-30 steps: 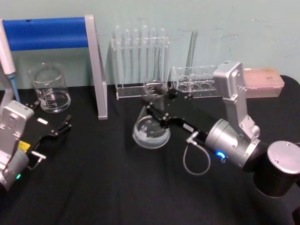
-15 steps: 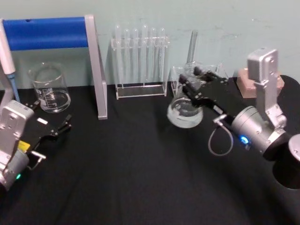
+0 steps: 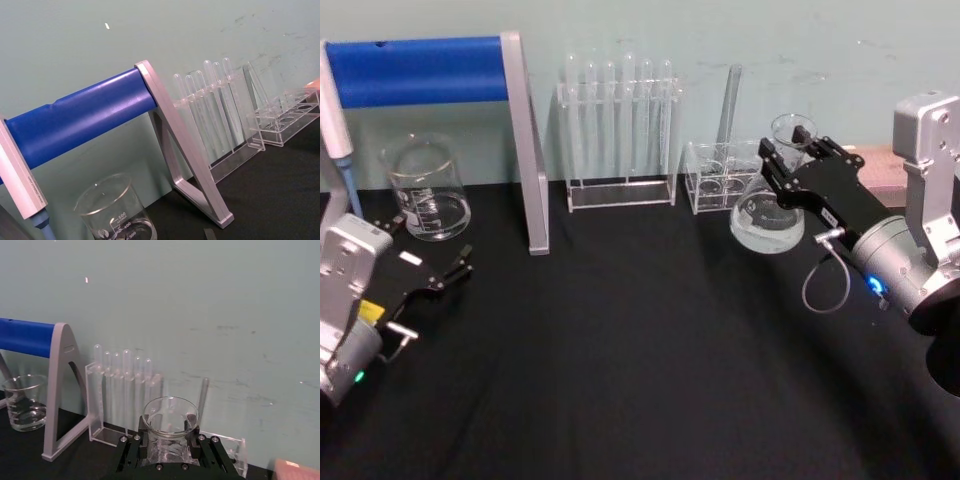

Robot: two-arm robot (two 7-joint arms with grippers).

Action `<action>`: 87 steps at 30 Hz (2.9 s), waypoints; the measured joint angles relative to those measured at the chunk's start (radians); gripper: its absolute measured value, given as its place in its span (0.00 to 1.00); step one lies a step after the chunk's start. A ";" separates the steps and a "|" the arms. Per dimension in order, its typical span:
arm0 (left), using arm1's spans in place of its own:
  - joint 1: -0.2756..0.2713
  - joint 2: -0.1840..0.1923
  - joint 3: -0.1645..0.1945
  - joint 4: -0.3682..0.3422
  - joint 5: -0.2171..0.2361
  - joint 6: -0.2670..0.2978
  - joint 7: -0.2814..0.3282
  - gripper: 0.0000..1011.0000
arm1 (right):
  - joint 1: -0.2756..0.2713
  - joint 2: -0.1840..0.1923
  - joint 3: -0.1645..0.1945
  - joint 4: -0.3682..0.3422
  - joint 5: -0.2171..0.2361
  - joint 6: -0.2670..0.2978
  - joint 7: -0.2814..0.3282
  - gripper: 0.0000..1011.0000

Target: Grasp the erlenmeyer flask with one hand, shake it three times, then place it back.

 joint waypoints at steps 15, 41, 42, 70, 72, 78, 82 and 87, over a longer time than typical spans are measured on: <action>0.000 0.000 0.000 0.000 0.000 0.000 0.000 0.99 | 0.001 -0.037 -0.046 -0.006 -0.033 0.020 0.074 0.45; 0.000 0.000 0.000 0.000 0.000 0.000 0.000 0.99 | 0.013 -0.021 -0.257 -0.061 0.005 0.037 0.245 0.45; 0.000 0.000 0.000 0.000 0.000 0.000 0.000 0.99 | 0.013 -0.020 -0.260 -0.061 0.006 0.037 0.246 0.45; 0.000 0.000 0.000 0.000 0.000 0.000 0.000 0.99 | 0.013 0.013 -0.190 -0.046 0.029 0.027 0.166 0.45; 0.000 0.000 0.000 0.000 0.000 0.000 0.000 0.99 | 0.012 0.013 -0.173 -0.042 0.029 0.026 0.154 0.45; 0.000 0.000 0.000 0.000 0.000 0.000 0.000 0.99 | 0.009 0.012 -0.125 -0.032 0.030 0.023 0.124 0.45; 0.000 0.000 0.000 0.000 0.000 0.000 0.000 0.99 | 0.008 0.013 -0.099 -0.026 0.027 0.022 0.109 0.45; 0.000 0.000 0.000 0.000 0.000 0.000 0.000 0.99 | 0.002 0.021 -0.068 -0.022 0.015 0.023 0.097 0.45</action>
